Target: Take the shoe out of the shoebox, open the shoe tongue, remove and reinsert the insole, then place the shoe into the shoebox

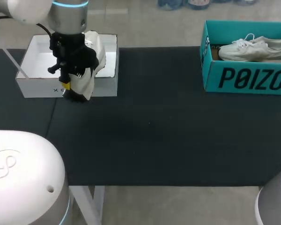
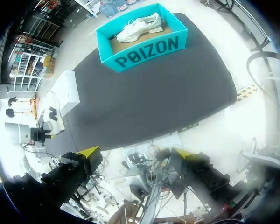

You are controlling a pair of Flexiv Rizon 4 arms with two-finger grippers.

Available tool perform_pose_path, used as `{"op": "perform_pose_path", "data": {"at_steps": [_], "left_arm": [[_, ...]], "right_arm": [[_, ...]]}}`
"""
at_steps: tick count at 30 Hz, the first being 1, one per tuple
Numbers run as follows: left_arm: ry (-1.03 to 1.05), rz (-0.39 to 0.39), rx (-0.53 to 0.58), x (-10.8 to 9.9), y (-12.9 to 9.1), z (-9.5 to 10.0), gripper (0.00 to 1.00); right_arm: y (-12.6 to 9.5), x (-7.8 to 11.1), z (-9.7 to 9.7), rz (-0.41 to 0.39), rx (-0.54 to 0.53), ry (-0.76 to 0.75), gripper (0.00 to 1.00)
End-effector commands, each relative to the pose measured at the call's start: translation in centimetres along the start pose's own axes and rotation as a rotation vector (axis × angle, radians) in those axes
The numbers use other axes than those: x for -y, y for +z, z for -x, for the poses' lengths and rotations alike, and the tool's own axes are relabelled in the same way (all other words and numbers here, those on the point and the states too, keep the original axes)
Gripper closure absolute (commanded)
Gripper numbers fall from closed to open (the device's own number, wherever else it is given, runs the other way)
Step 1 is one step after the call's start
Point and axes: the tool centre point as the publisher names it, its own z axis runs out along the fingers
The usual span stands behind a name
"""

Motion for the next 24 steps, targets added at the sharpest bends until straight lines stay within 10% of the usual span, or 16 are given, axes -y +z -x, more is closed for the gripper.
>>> {"op": "perform_pose_path", "data": {"at_steps": [1, 9, 24], "left_arm": [[0.001, 0.001, 0.006, -0.1, -0.1, -0.2, 1.00], [0.040, 0.028, 0.005, -0.6, -0.3, -0.1, 1.00], [0.786, 0.240, 0.139, -13.5, -1.5, -1.3, 1.00]], "right_arm": [[0.0, -0.2, -0.1, -0.003, 0.002, 0.000, 0.00], [0.0, -0.2, -0.1, -0.003, 0.002, 0.000, 0.00], [0.0, -0.2, -0.1, -0.003, 0.002, 0.000, 0.00]]}}
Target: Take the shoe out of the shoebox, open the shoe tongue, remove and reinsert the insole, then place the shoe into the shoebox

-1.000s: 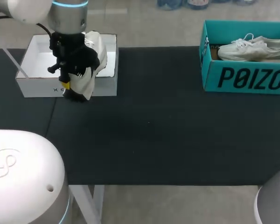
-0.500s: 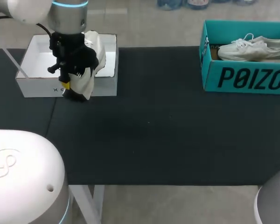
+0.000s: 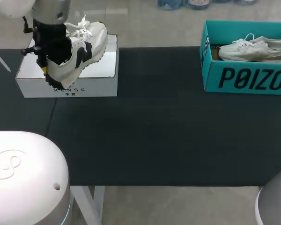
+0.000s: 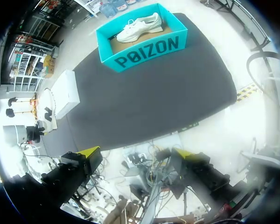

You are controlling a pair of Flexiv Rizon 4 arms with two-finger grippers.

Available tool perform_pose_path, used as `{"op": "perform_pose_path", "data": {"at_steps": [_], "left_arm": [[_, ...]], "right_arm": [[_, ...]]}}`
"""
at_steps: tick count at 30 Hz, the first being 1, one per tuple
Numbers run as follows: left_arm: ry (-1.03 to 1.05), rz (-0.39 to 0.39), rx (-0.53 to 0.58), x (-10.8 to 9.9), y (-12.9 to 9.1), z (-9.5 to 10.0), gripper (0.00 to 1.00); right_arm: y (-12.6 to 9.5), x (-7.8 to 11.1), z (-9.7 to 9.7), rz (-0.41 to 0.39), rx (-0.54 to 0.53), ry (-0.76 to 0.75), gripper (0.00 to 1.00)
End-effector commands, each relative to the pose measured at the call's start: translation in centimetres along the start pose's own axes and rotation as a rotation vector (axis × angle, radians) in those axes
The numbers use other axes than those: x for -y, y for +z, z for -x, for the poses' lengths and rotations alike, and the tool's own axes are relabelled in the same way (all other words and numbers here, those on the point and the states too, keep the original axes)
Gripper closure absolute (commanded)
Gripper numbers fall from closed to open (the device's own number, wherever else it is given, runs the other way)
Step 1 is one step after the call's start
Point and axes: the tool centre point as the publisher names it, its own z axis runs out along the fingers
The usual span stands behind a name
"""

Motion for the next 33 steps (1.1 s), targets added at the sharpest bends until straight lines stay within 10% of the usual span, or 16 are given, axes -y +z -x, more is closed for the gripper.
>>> {"op": "perform_pose_path", "data": {"at_steps": [1, 5, 33], "left_arm": [[0.433, 0.087, 0.111, -3.8, 1.6, -3.6, 1.00], [0.542, 0.191, 0.031, -7.3, 3.0, -4.8, 1.00], [0.614, 0.220, 0.046, -8.5, 2.8, -4.5, 1.00]], "right_arm": [[0.0, -0.2, -0.1, -0.003, 0.002, 0.000, 0.00], [0.0, -0.2, -0.1, -0.003, 0.002, 0.000, 0.00], [0.0, -0.2, -0.1, -0.003, 0.002, 0.000, 0.00]]}}
